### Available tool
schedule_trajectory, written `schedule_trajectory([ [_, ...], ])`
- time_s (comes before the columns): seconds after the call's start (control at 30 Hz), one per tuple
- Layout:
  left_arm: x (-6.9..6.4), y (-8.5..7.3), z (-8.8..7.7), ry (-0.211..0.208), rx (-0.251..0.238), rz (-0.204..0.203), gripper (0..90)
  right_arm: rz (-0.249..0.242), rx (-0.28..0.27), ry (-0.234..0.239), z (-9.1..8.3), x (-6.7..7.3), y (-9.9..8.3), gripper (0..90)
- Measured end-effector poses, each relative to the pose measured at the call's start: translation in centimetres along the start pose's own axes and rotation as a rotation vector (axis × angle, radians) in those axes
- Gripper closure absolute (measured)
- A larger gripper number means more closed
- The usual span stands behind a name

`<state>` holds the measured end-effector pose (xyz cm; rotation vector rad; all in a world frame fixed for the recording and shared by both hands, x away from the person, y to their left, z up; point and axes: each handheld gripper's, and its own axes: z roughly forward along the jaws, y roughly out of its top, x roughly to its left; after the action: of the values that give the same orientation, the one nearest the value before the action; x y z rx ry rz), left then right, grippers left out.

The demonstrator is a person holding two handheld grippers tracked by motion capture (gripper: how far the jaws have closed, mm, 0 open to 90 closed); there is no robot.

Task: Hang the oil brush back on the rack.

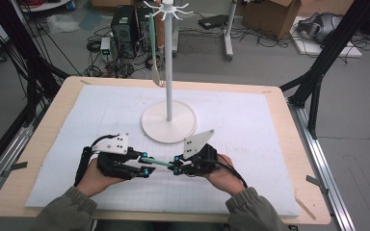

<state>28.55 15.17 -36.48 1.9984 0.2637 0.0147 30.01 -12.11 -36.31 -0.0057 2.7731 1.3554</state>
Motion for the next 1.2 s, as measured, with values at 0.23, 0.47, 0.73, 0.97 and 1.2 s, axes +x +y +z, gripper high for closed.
schedule_trajectory([
  [0.23,0.0,0.4,-0.2,-0.006,-0.032,-0.006,79.1,0.010,-0.015,0.009,0.6,-0.1,0.4,84.5],
  [0.47,-0.1,0.5,-0.3,-0.015,-0.004,0.008,83.1,0.001,0.009,0.001,0.7,0.1,0.7,81.5],
  [0.73,-0.2,0.7,0.1,-0.006,0.030,0.022,83.1,-0.040,0.068,-0.021,0.8,0.4,1.4,80.7],
  [0.97,-0.3,0.6,-0.2,-0.005,0.001,0.023,81.7,-0.047,0.077,-0.014,0.8,0.4,1.6,84.2],
  [1.2,-0.2,0.3,-1.8,0.082,-0.046,-0.006,60.6,0.048,-0.007,-0.020,0.2,-0.5,0.7,84.4],
])
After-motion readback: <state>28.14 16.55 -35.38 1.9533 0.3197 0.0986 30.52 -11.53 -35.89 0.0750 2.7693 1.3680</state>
